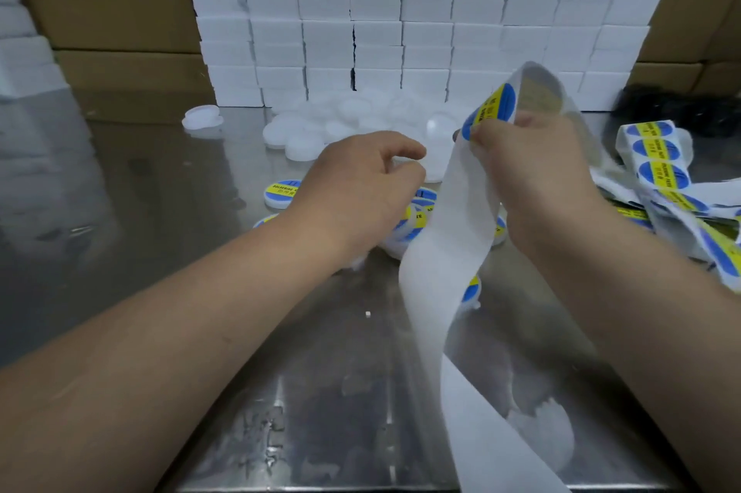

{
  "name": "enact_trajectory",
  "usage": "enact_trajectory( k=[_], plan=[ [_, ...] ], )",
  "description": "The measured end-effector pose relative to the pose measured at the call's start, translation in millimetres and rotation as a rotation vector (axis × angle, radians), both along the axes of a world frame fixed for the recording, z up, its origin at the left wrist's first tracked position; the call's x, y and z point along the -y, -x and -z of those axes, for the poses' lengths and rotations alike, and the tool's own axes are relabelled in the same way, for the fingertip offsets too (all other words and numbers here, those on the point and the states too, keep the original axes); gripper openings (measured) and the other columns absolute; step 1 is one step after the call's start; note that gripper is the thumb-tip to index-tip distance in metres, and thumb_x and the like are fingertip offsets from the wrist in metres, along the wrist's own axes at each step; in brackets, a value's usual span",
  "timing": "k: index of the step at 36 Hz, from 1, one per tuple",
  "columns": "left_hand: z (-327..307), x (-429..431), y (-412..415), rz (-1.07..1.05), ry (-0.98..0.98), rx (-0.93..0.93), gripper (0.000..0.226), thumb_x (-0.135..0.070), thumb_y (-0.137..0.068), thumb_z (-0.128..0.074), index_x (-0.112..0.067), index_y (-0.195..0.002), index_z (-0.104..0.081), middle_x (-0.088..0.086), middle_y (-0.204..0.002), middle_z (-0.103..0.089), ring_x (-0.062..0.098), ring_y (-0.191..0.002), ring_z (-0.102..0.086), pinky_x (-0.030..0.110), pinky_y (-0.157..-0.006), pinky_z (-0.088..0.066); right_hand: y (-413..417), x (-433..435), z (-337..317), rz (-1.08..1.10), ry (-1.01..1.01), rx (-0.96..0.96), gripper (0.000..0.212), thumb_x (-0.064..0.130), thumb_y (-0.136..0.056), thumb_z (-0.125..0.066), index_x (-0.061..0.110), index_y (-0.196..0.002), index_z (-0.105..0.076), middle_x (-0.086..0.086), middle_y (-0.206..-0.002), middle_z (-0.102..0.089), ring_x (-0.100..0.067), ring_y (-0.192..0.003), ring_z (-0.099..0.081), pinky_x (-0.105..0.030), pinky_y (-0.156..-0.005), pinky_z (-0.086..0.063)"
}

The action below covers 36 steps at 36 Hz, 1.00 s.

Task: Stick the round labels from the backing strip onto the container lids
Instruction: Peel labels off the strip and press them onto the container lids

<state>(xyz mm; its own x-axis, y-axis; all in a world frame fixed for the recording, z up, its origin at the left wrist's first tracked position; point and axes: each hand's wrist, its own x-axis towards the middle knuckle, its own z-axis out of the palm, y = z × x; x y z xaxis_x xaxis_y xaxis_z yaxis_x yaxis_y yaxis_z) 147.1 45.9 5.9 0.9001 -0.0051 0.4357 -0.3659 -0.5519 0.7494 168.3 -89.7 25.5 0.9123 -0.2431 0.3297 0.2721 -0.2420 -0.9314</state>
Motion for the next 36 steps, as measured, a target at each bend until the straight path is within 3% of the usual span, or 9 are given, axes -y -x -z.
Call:
enact_trajectory(
  k=[4,10,14,18,24,27,30,33,36],
  plan=[
    [-5,-7,-8,-0.14,0.037,0.029,0.025,-0.022,-0.082,-0.048,-0.04,-0.067,-0.058,-0.015,-0.05,-0.056,-0.001,-0.051,-0.048,0.022,-0.055,-0.038,-2,-1,5,-0.004,-0.002,0.016,0.014,0.012,-0.082,-0.053,0.01,-0.071,-0.061,-0.013,-0.079,-0.068,-0.022,-0.069,-0.06,-0.034,-0.064,-0.051],
    [-16,-25,-24,-0.297,0.192,0.025,0.023,-0.02,-0.085,-0.044,-0.026,-0.068,-0.059,-0.01,-0.065,-0.057,0.014,-0.068,-0.053,0.028,-0.064,-0.043,-3,-2,7,-0.036,-0.042,0.025,0.016,0.005,-0.082,-0.048,0.009,-0.071,-0.058,-0.006,-0.068,-0.057,-0.018,-0.065,-0.05,-0.028,-0.06,-0.042],
    [-25,-31,-42,-0.325,0.158,-0.007,0.022,-0.017,-0.085,-0.045,-0.028,-0.073,-0.058,-0.012,-0.073,-0.058,0.006,-0.059,-0.049,0.02,-0.053,-0.036,-1,-6,9,-0.084,-0.079,0.034,0.016,0.001,-0.08,-0.048,-0.009,-0.089,-0.057,-0.009,-0.071,-0.051,-0.016,-0.066,-0.042,-0.028,-0.061,-0.035],
    [-30,-26,-65,-0.274,-0.014,-0.081,0.033,-0.011,-0.087,-0.045,-0.027,-0.11,-0.063,-0.006,-0.098,-0.059,0.018,-0.077,-0.06,0.02,-0.049,-0.035,0,-6,11,-0.097,-0.079,0.025,0.024,0.001,-0.081,-0.044,-0.01,-0.099,-0.054,-0.021,-0.076,-0.049,-0.016,-0.068,-0.041,-0.029,-0.063,-0.033],
    [-29,-12,-100,-0.105,-0.407,-0.2,0.039,-0.01,-0.09,-0.046,-0.03,-0.121,-0.058,0.0,-0.136,-0.049,0.02,-0.085,-0.06,0.016,-0.05,-0.037,-1,-7,14,-0.087,-0.07,0.007,0.016,0.006,-0.084,-0.04,0.004,-0.085,-0.056,0.0,-0.071,-0.052,-0.009,-0.057,-0.04,-0.024,-0.052,-0.031],
    [-25,2,-118,-0.039,-0.573,-0.229,0.041,-0.023,-0.091,-0.051,-0.029,-0.132,-0.05,0.001,-0.142,-0.044,0.02,-0.11,-0.052,0.022,-0.084,-0.041,-3,-8,15,-0.075,-0.069,0.005,0.021,0.012,-0.09,-0.04,0.014,-0.086,-0.061,0.005,-0.077,-0.06,-0.011,-0.065,-0.049,-0.025,-0.059,-0.037],
    [-21,19,-130,0.023,-0.937,-0.302,0.055,-0.039,-0.092,-0.046,-0.024,-0.143,-0.031,0.008,-0.15,-0.027,0.028,-0.136,-0.027,0.035,-0.109,-0.026,-4,-9,15,-0.087,-0.071,0.005,0.025,0.017,-0.093,-0.041,0.028,-0.087,-0.062,0.01,-0.084,-0.066,-0.011,-0.078,-0.059,-0.029,-0.067,-0.046],
    [-18,26,-133,0.094,-1.12,-0.316,0.041,-0.031,-0.094,-0.042,-0.012,-0.13,-0.042,0.013,-0.13,-0.046,0.031,-0.117,-0.043,0.037,-0.1,-0.034,-4,-9,15,-0.08,-0.068,0.011,0.025,0.016,-0.092,-0.043,0.03,-0.079,-0.059,0.009,-0.082,-0.066,-0.013,-0.081,-0.061,-0.032,-0.074,-0.049],
    [-17,28,-130,0.067,-1.052,-0.249,0.013,-0.024,-0.092,-0.045,-0.018,-0.08,-0.046,-0.001,-0.08,-0.046,0.021,-0.082,-0.043,0.03,-0.077,-0.036,-2,-9,14,-0.097,-0.069,0.041,0.034,0.001,-0.085,-0.038,0.028,-0.082,-0.058,0.007,-0.08,-0.064,-0.01,-0.075,-0.058,-0.025,-0.066,-0.045]
  ],
)
